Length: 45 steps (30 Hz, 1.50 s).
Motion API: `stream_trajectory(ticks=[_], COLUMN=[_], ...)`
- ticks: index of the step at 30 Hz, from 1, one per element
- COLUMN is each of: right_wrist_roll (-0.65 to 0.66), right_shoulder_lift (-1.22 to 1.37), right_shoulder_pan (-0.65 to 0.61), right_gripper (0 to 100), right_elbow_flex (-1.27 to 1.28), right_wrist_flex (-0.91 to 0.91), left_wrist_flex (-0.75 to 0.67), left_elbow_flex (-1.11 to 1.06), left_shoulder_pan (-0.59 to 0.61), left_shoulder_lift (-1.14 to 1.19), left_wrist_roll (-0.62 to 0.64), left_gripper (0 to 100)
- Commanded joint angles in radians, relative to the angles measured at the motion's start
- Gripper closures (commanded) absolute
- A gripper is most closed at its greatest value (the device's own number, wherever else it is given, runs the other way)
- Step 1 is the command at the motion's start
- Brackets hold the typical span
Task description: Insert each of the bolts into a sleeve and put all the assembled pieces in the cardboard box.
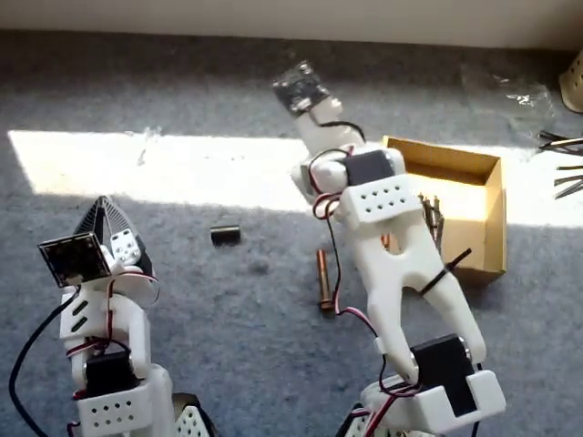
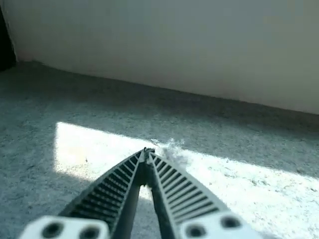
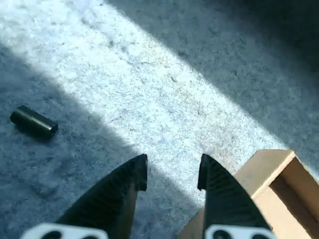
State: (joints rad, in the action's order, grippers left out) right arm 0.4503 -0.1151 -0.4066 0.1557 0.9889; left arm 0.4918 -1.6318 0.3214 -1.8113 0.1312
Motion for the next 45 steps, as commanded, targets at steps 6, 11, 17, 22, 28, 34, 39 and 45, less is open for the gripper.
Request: stream_trajectory(ticks=[6,11,17,22,28,34,39,45], right_wrist_roll=[0.282,0.391,0.508,0.509,0.505,0.512,0.512,0.512], right_shoulder_lift=[-0.045,-0.045,-0.044,0.004,0.194,0.234,0.236,0.236], right_shoulder_pan=[-0.185,-0.266,-0.315,-0.315,-0.332,-0.374,-0.392,-0.426], right_gripper=[84.7,84.6,84.6,84.5,84.5,84.5,84.5,84.5], right_elbow_flex=[0.058,0.182,0.318,0.332,0.168,0.114,0.116,0.148], right_wrist_flex=[-0.007,-0.136,-0.343,-0.392,-0.392,-0.392,-0.392,-0.352], left_wrist_flex=[-0.015,0.032,0.034,0.034,0.034,0.032,0.034,0.032], left_elbow_flex=[-0.038,-0.022,-0.018,-0.019,-0.021,-0.018,-0.018,-0.021], left_shoulder_pan=[0.082,0.079,0.096,0.134,0.137,0.188,0.251,0.251], left_shoulder_lift=[-0.013,-0.013,-0.013,-0.013,-0.015,-0.015,-0.015,-0.015], left_wrist_roll=[0.002,-0.002,-0.002,-0.002,-0.002,-0.002,0.003,0.003], left_gripper=[99,99,99,99,99,99,99,99])
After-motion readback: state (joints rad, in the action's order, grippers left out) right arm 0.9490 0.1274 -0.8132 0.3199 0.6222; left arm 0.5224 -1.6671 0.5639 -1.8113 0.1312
